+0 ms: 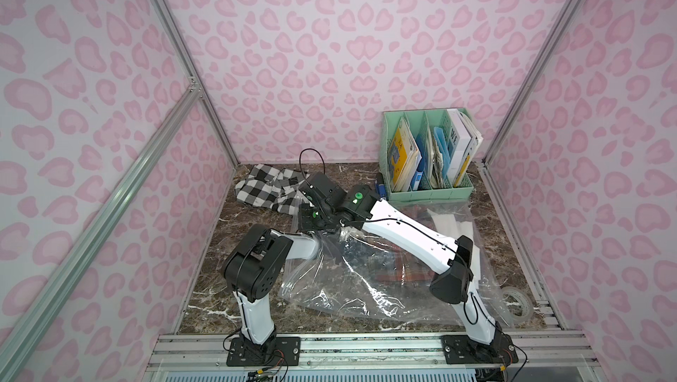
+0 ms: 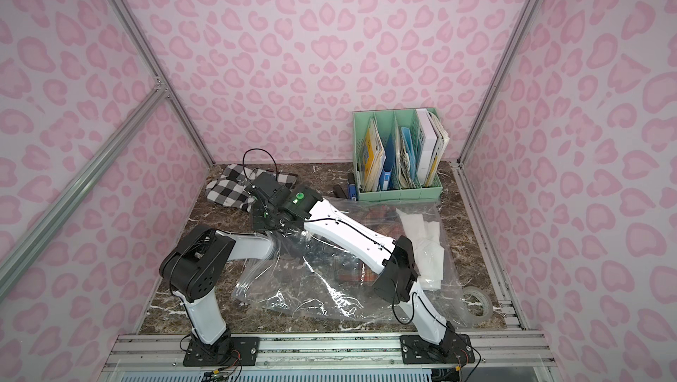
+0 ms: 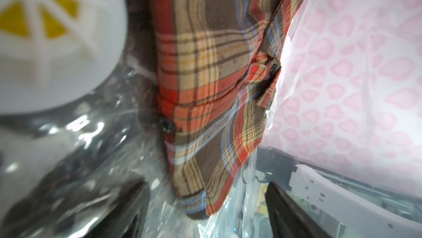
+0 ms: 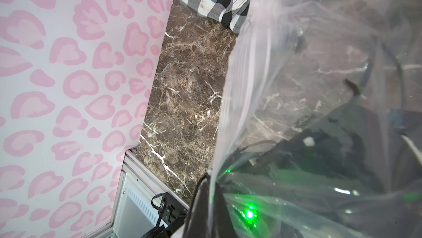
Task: Take the shirt out of the vacuum bag
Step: Take out the shirt from the vacuum bag.
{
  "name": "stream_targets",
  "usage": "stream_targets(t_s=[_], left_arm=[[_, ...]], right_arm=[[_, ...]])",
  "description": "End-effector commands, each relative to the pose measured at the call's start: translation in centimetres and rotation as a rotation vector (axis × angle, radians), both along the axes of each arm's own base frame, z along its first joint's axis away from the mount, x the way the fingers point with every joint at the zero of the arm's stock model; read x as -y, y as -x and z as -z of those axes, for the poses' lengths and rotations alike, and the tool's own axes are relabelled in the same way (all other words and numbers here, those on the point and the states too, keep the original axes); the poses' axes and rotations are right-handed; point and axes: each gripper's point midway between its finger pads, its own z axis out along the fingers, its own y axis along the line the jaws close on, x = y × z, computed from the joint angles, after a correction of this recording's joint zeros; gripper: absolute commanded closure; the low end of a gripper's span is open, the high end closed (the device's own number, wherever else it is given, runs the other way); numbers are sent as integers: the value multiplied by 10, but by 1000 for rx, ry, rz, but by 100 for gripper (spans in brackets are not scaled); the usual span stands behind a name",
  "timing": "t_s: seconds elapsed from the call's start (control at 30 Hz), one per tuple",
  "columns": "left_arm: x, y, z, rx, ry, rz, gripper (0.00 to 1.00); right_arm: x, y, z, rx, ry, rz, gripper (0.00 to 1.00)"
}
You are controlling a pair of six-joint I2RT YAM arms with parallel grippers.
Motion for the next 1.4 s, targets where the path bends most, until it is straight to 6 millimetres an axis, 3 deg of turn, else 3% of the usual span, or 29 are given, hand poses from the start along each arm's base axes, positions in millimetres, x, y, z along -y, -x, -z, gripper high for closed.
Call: stream_targets(t_s=[0.0, 0.2, 0.3, 0.43, 0.53, 0.77, 0.9, 1.0, 1.17, 1.37], left_arm=[[-3, -14, 27, -29, -111, -116, 17], [11, -31, 47, -22, -212, -147, 18], [8, -38, 62, -21, -288, -187, 20], [10, -43, 74, -40, -300, -229, 27], [19, -48, 72, -26, -302, -214, 44], [23, -55, 63, 19, -327, -161, 95], [18, -54, 58, 23, -330, -153, 95], [10, -55, 41, 39, -300, -150, 95], [-26, -60, 10, 65, -279, -189, 95], [-64, -61, -7, 86, -314, -210, 95]], right_arm=[[-14, 1, -11, 11, -67, -18, 100], [-16, 4, -12, 12, -77, -26, 100], [-14, 5, -13, 14, -73, -29, 100], [-12, 6, -14, 18, -70, -31, 100], [-11, 6, -14, 21, -69, -34, 100], [-9, 4, -12, 20, -64, -42, 100], [-4, 1, -6, 7, -57, -40, 100], [11, -5, 11, -16, -7, -10, 100], [42, -14, 34, -54, 20, 59, 100], [73, -19, 54, -76, 55, 124, 100]])
